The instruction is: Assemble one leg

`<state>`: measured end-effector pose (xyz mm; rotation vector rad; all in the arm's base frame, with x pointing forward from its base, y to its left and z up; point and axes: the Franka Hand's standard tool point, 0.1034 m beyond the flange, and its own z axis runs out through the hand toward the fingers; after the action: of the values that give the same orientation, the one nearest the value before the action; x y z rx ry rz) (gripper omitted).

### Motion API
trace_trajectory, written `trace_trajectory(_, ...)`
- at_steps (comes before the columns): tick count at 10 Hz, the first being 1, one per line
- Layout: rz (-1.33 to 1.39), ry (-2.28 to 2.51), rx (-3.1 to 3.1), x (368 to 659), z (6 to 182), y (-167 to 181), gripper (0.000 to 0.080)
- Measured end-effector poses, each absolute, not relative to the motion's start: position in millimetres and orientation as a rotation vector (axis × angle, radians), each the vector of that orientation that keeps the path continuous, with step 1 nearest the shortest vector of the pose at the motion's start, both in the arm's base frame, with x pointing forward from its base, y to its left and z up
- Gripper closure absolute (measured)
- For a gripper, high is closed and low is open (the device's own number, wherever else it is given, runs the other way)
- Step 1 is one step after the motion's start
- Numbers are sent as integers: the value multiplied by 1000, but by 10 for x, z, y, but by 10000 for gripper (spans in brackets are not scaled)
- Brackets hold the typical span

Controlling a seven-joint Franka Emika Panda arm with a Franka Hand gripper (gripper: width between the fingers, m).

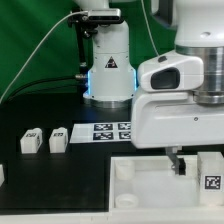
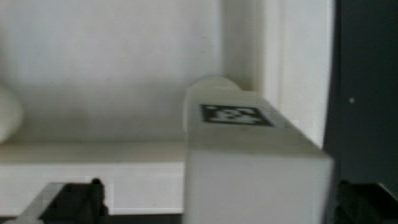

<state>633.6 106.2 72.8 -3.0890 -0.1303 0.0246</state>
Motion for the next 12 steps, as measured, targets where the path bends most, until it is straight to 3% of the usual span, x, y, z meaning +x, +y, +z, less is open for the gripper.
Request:
trace_trajectory(3,27,-48,-3092,6335,725,1061,159)
trace_trajectory(5,36,269,-3078,6332,724,1079,490)
trace_trajectory(12,87,1477,-2712,6331,722,1072,507)
